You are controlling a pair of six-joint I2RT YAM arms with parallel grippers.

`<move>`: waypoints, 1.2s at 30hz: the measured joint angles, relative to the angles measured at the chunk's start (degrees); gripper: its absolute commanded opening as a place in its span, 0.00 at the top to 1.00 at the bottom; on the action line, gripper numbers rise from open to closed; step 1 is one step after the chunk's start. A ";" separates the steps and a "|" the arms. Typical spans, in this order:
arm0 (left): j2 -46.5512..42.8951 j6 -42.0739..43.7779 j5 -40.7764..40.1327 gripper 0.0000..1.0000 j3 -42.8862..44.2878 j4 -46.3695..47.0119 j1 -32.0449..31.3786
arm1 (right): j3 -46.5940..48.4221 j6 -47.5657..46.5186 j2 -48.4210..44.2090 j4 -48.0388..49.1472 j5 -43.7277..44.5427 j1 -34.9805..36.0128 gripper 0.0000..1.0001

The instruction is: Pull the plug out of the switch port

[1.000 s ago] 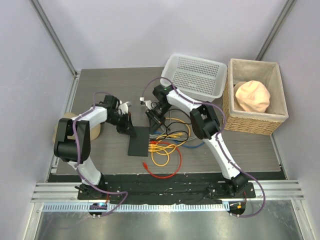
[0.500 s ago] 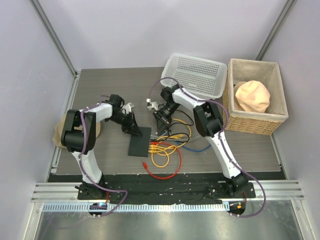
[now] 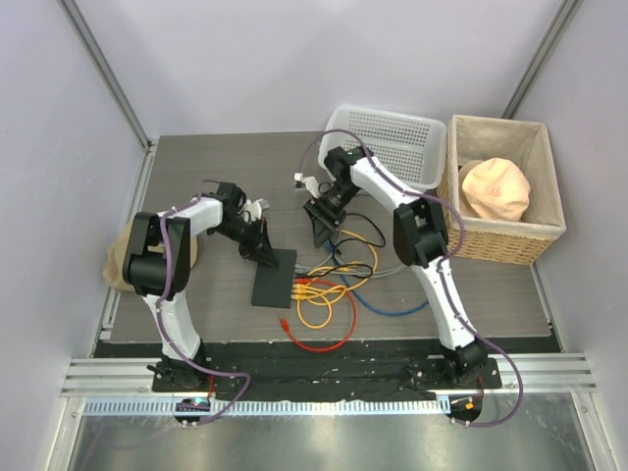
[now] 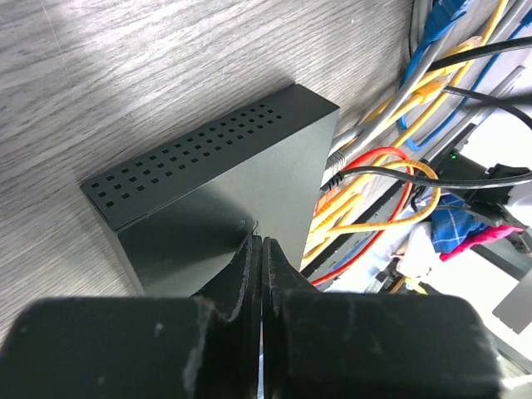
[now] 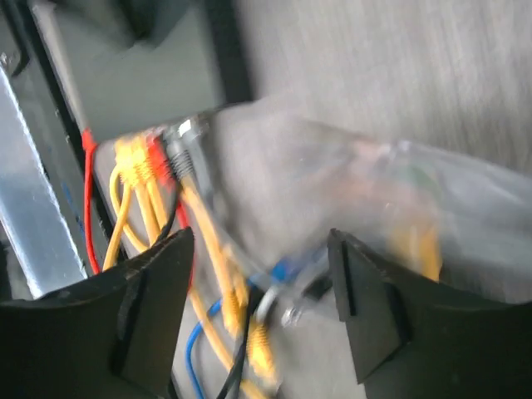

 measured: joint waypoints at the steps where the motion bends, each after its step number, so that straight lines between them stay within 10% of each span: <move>1: 0.00 0.11 -0.37 1.00 0.20 -0.24 -0.09 | -1.38 -0.26 -1.73 0.33 0.57 -0.02 0.24; 13: -0.04 1.57 -4.87 0.99 3.28 -1.57 -0.50 | -57.02 -0.79 -61.77 24.35 25.62 -0.04 0.30; 21: -0.28 1.79 -5.73 0.98 3.52 -1.49 -0.61 | -73.29 -3.17 -57.35 26.18 32.72 7.37 0.41; 36: -0.55 3.19 -7.41 0.97 4.15 -1.51 -1.25 | -73.53 -3.45 -48.17 30.10 38.80 14.45 0.41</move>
